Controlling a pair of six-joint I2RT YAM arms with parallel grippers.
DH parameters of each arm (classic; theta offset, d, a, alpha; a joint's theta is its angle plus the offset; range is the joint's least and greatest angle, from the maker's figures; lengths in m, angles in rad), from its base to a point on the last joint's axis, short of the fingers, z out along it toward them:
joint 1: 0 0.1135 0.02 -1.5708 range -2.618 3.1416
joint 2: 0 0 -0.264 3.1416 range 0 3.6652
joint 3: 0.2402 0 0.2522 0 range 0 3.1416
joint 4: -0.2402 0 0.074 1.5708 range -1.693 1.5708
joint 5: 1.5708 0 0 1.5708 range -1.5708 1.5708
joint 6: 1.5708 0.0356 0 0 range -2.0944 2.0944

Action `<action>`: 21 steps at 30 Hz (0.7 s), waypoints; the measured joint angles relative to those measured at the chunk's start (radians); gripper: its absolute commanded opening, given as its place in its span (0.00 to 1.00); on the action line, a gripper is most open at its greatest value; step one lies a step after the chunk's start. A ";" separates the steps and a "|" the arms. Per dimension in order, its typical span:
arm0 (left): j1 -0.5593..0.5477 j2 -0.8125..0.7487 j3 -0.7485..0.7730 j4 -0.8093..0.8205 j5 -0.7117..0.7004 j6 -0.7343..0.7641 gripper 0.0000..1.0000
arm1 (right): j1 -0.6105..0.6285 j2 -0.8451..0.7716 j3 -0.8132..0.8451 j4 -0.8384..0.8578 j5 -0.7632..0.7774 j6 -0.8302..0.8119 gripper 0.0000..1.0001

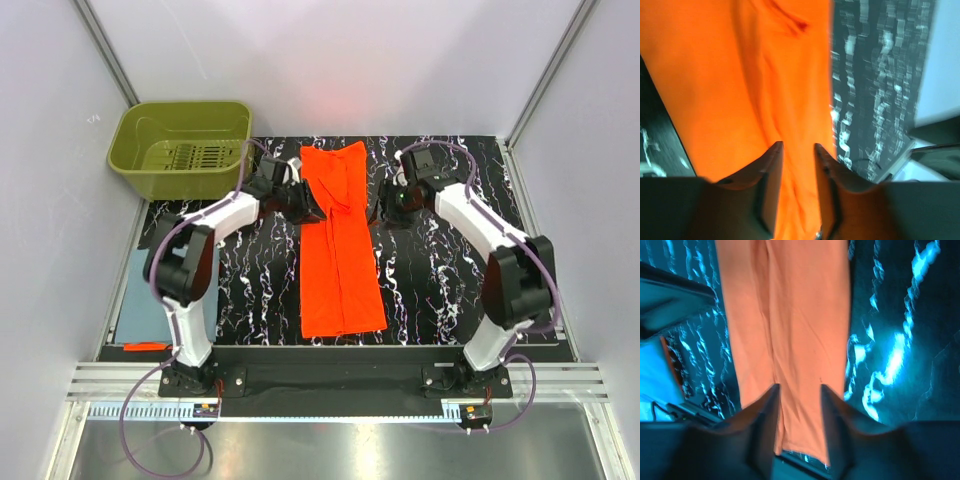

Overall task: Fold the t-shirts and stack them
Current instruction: Fold the tshirt

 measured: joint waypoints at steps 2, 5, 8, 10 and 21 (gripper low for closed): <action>0.000 0.073 0.020 0.018 -0.008 -0.014 0.29 | -0.030 0.072 0.065 -0.006 -0.064 -0.029 0.31; 0.000 0.138 0.027 0.019 -0.032 -0.024 0.24 | -0.076 0.205 0.172 0.010 -0.216 -0.033 0.15; 0.002 0.174 0.042 0.020 -0.048 -0.029 0.22 | -0.137 0.377 0.300 0.031 -0.389 -0.019 0.06; 0.002 0.186 0.058 0.025 -0.051 -0.032 0.21 | -0.163 0.472 0.358 0.043 -0.470 -0.006 0.04; 0.002 0.204 0.072 0.161 -0.052 -0.080 0.20 | -0.138 0.634 0.444 0.089 -0.684 0.069 0.00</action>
